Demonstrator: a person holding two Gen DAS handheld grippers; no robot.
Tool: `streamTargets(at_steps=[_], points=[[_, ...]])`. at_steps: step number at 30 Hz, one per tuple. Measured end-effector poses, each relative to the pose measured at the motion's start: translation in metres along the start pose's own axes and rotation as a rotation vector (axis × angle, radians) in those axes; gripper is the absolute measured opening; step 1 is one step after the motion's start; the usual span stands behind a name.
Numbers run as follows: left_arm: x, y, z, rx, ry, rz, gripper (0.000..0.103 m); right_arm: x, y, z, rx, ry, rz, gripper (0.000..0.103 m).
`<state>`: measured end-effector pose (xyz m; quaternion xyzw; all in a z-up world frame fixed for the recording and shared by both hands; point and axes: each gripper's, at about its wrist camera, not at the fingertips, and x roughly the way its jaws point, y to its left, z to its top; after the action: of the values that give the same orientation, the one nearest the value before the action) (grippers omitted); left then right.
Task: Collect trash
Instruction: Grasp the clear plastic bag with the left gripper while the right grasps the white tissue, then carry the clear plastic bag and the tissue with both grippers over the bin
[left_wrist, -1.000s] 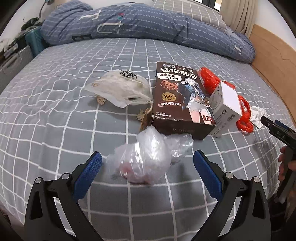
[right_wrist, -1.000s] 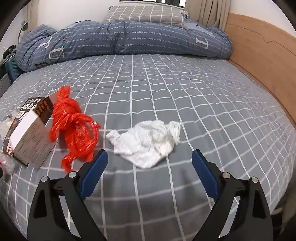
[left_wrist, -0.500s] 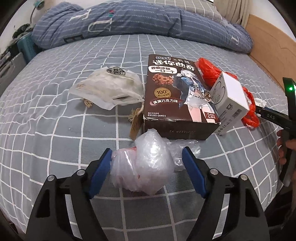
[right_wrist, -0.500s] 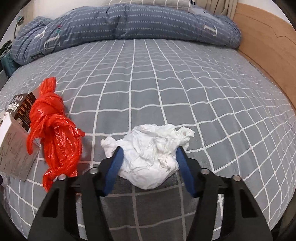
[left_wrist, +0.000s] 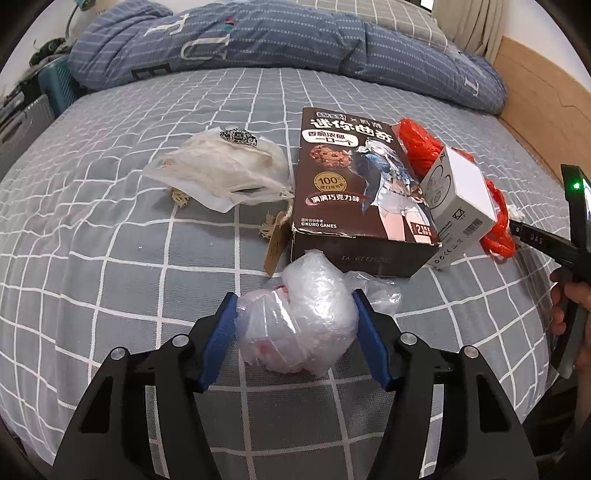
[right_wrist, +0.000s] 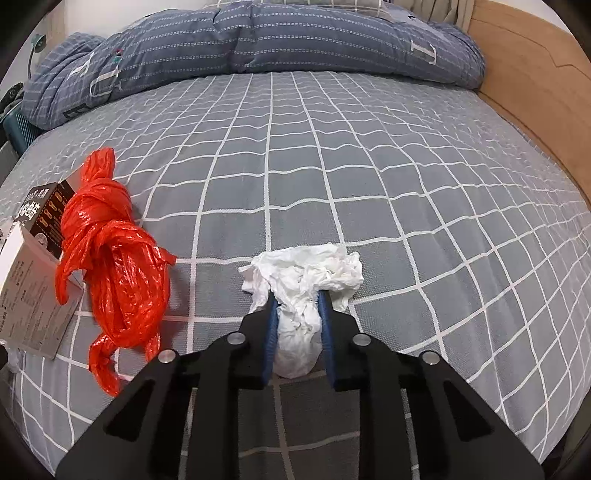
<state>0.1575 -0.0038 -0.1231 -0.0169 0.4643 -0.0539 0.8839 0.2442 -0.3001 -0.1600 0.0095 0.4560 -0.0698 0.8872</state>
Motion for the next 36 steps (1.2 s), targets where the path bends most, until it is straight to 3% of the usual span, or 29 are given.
streamTargets(at_steps=[14,26,36], points=[[-0.024,0.001,0.006,-0.019,-0.05,-0.024,0.059,-0.021,0.006,-0.001,-0.025,-0.032,0.0,0.013],[-0.05,0.003,0.01,-0.019,-0.111,-0.03,0.059,-0.07,0.021,-0.008,-0.047,-0.114,0.028,0.013],[-0.08,0.004,-0.003,-0.008,-0.154,-0.046,0.059,-0.119,0.048,-0.036,-0.06,-0.157,0.077,0.013]])
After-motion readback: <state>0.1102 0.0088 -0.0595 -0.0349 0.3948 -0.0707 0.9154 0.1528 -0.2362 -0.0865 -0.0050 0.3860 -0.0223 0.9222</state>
